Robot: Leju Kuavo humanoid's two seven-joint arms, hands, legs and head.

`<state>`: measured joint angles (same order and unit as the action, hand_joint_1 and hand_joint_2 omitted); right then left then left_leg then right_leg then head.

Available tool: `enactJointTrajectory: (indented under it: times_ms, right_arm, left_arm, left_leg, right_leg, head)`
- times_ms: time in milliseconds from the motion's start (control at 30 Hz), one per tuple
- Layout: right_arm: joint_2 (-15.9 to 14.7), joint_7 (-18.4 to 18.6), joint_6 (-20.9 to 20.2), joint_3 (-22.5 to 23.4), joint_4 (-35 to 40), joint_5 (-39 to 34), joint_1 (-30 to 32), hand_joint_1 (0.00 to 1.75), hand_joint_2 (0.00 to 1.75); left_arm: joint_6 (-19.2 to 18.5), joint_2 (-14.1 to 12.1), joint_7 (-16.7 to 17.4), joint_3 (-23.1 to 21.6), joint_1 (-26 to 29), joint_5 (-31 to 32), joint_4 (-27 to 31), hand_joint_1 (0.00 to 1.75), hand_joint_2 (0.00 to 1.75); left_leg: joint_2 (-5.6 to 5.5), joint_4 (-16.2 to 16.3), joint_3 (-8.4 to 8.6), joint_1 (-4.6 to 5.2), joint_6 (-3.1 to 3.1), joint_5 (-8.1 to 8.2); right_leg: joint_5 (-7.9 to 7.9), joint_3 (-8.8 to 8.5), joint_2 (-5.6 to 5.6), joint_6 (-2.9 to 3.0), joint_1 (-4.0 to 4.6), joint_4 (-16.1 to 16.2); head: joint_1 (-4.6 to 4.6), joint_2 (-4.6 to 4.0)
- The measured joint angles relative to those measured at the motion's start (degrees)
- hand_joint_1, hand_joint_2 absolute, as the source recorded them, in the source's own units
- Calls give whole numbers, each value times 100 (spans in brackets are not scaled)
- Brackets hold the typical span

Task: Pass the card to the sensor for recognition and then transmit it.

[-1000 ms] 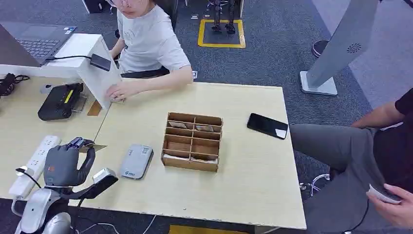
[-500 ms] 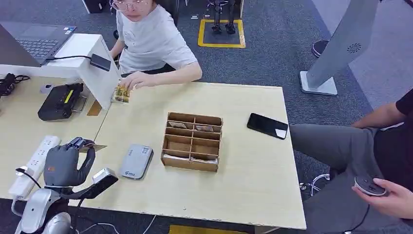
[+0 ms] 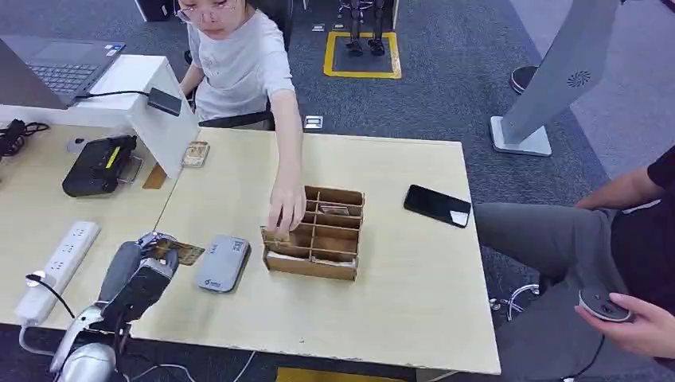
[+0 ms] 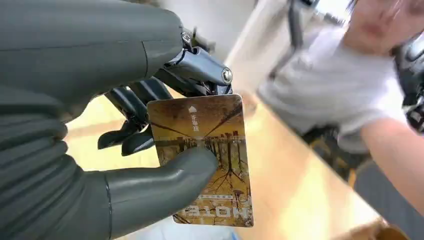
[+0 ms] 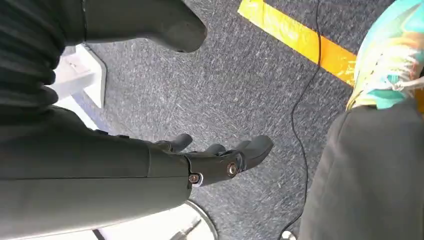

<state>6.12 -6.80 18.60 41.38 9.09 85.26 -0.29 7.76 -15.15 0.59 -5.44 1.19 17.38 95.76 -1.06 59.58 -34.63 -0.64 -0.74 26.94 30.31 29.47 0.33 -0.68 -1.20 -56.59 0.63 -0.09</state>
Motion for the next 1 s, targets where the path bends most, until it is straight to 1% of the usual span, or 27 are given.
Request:
enactJointTrajectory:
  times_ms: [33,67,100,167,367,567,867,1000]
  right_arm:
    - [13,2,13,0,0,-6,0,0,175]
    - [22,2,41,0,0,-7,-2,0,175]
    - [31,2,70,0,0,-7,-5,0,175]
    - [48,2,103,0,-4,-7,-17,0,175]
    - [59,2,157,0,-33,-6,-27,0,175]
    - [59,13,184,-2,-59,-7,-30,0,175]
    - [59,18,190,0,-74,-6,-29,0,175]
    - [59,22,203,-2,-83,-6,-30,0,175]
  left_arm:
    - [33,112,336,-11,-81,-350,-15,175,175]
    - [111,186,492,-44,-165,-608,-44,175,175]
    - [189,223,529,-90,-249,-744,-79,175,175]
    - [295,278,566,-199,-398,-905,-153,175,175]
    - [308,307,623,-348,-558,-1222,-256,175,175]
    - [321,305,632,-433,-614,-1259,-304,175,175]
    - [328,302,638,-446,-618,-1277,-304,175,175]
    - [435,296,671,-472,-619,-1222,-308,175,175]
  left_leg:
    - [-1,1,-1,0,0,0]
    - [-2,1,-1,-1,0,0]
    - [-3,1,-1,-1,0,0]
    - [-1,1,0,0,3,-2]
    - [4,-1,0,-1,4,-2]
    - [3,-3,0,-1,4,-2]
    - [3,-3,0,-2,5,-2]
    - [3,-3,0,-1,5,-2]
  right_leg:
    - [-1,0,0,0,1,0]
    - [-1,-2,-2,0,2,0]
    - [-1,-4,-2,0,2,0]
    - [-4,-14,-1,4,2,-3]
    - [-5,-8,2,9,6,-5]
    - [-3,-7,2,12,10,-7]
    - [-3,-7,2,12,9,-8]
    - [-3,-7,2,12,9,-8]
  head:
    - [-2,0]
    - [4,0]
    - [2,2]
    - [2,0]
    - [0,2]
    - [0,2]
    - [0,2]
    - [0,0]
